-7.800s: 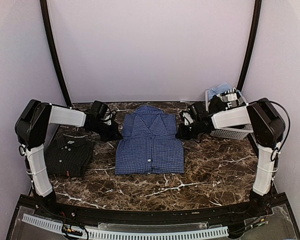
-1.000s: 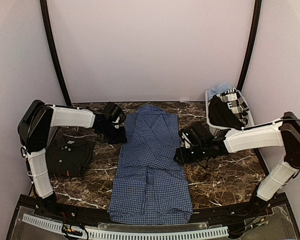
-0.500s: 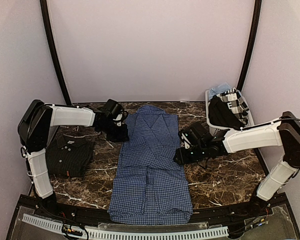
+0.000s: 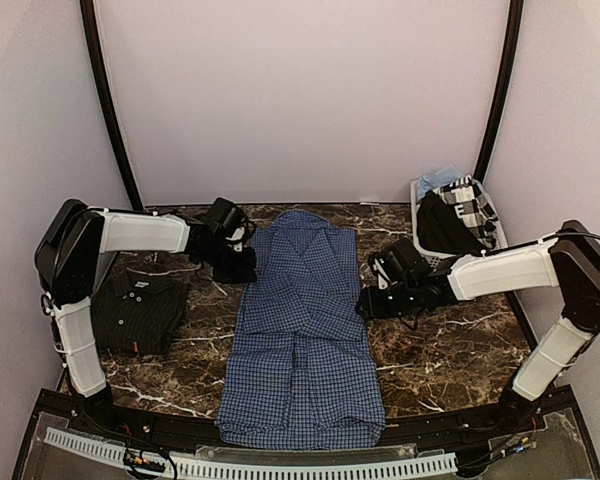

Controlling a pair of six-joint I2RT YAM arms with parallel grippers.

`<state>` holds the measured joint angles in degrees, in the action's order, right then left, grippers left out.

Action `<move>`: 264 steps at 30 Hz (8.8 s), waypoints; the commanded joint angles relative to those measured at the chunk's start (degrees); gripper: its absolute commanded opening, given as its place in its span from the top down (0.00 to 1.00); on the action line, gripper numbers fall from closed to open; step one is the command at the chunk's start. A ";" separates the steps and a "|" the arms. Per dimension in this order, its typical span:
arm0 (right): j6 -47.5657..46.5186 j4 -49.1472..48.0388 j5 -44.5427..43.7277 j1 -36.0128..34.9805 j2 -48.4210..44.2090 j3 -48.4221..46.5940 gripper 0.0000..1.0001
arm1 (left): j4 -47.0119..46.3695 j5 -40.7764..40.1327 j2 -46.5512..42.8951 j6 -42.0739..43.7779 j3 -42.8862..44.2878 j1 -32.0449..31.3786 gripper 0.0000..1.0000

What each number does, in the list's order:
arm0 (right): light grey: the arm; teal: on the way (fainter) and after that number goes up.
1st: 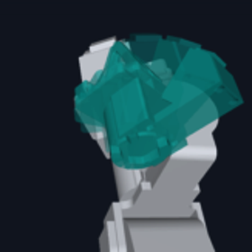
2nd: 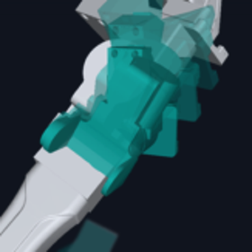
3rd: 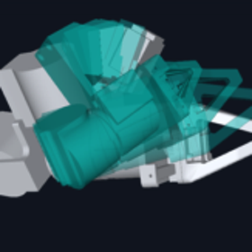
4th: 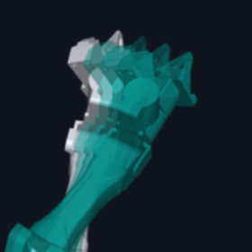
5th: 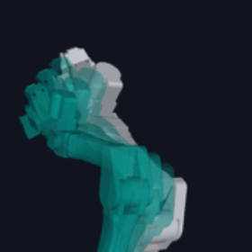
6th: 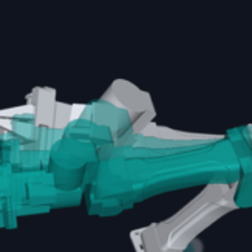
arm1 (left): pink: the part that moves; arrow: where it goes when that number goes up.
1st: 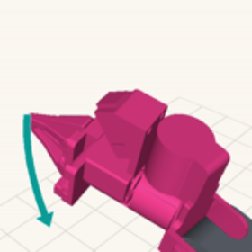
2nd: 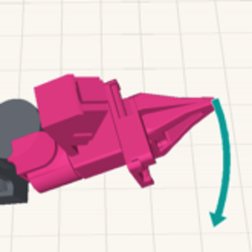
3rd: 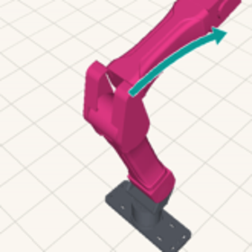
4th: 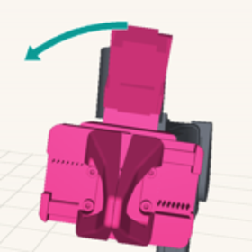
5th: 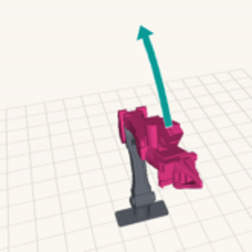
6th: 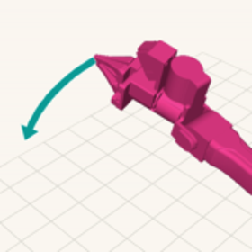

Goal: Fold and stack the long sleeve shirts
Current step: Flatten out the crumpled shirt at the center of the board.

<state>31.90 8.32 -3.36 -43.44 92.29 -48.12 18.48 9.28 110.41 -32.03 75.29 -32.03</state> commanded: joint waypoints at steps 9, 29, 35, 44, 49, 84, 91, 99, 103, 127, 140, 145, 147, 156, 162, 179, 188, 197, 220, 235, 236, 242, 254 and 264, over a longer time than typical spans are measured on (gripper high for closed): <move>0.67 -7.84 5.79 1.25 8.38 -0.71 0.54 | -0.94 1.14 -4.86 1.24 0.65 -0.05 0.95; 1.94 -3.91 4.26 1.25 1.76 -0.77 0.98 | -0.80 -0.46 -7.04 1.58 1.02 0.03 0.96; 1.72 -3.22 5.02 1.25 1.10 -1.54 1.00 | 0.55 -1.67 -7.67 1.98 1.92 0.04 0.96; 0.53 -1.38 4.99 1.25 1.73 -2.18 0.82 | 1.58 -2.27 -8.39 2.48 2.49 0.39 0.96; 1.05 -2.75 6.76 1.25 2.45 -1.70 0.80 | 1.32 -1.83 -8.20 2.25 2.45 0.39 0.96; 2.38 6.19 -6.56 -4.29 0.98 -9.50 1.00 | 1.58 -2.29 -8.01 2.95 3.68 0.88 0.96; 0.06 8.97 -9.44 -1.08 -3.62 -12.81 1.00 | 3.41 -3.60 -9.08 3.50 5.92 3.58 0.97; -6.82 13.61 -12.29 7.41 -5.96 -22.02 1.00 | 6.87 -3.91 -9.73 5.74 13.30 12.08 0.98; -10.22 16.00 -11.69 15.41 -6.91 -29.65 1.00 | 9.72 -4.66 -8.25 7.24 20.63 19.39 0.99; -13.36 23.21 -2.23 42.91 0.91 -59.64 1.00 | 19.40 -8.06 0.74 10.34 49.11 41.44 1.00; -13.84 25.69 1.36 48.18 2.78 -65.07 1.00 | 21.77 -5.50 4.22 9.56 58.98 43.64 1.00; -13.47 23.89 8.28 47.72 1.75 -61.64 1.00 | 21.20 -0.86 5.10 9.19 57.81 43.40 1.00; -13.14 22.06 9.73 46.05 0.46 -57.11 1.00 | 21.21 1.11 5.04 9.27 55.88 41.96 1.00; -13.59 15.99 4.22 26.95 -4.58 -36.02 1.00 | 12.34 3.22 -2.73 9.92 27.80 29.28 0.99; -10.71 12.93 2.37 17.97 -5.00 -24.01 1.00 | 4.82 4.62 -5.53 7.99 11.00 23.23 0.97; -9.08 16.63 -3.74 7.03 1.07 -20.95 0.50 | 5.49 0.16 -7.55 6.98 5.76 10.42 0.36; -7.87 15.29 3.04 -3.90 7.34 -23.80 0.50 | 3.68 5.76 -3.31 4.23 6.03 0.23 0.39; -9.12 17.72 9.95 -6.31 10.19 -18.90 0.52 | 4.97 14.32 0.03 3.04 -1.26 -5.78 0.48; 3.32 27.55 10.40 5.55 -22.45 9.37 0.47 | 26.69 8.95 -28.71 3.24 -28.69 4.39 0.49; 17.14 26.47 8.29 -12.93 -25.50 4.83 0.42 | 30.95 8.55 -34.37 3.18 -27.16 4.70 0.50; 19.22 25.79 8.11 -14.86 -25.37 4.98 0.42 | 30.84 8.56 -34.38 3.31 -25.48 4.70 0.50; 28.90 17.40 8.98 -20.98 -22.92 8.17 0.41 | 23.43 11.42 -31.94 3.02 -20.11 4.61 0.50; 38.50 2.90 8.80 -21.37 -19.50 14.27 0.51 | 0.58 16.38 -13.35 -2.68 -9.36 1.73 0.53; 41.17 2.05 6.66 -20.62 -18.84 17.00 0.84 | -11.09 16.25 -0.30 -6.53 -3.52 -0.31 0.53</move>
<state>71.37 11.09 5.54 -64.45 74.06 -31.97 12.82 24.97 107.48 -36.62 69.89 -32.29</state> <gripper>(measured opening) 0.261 0.469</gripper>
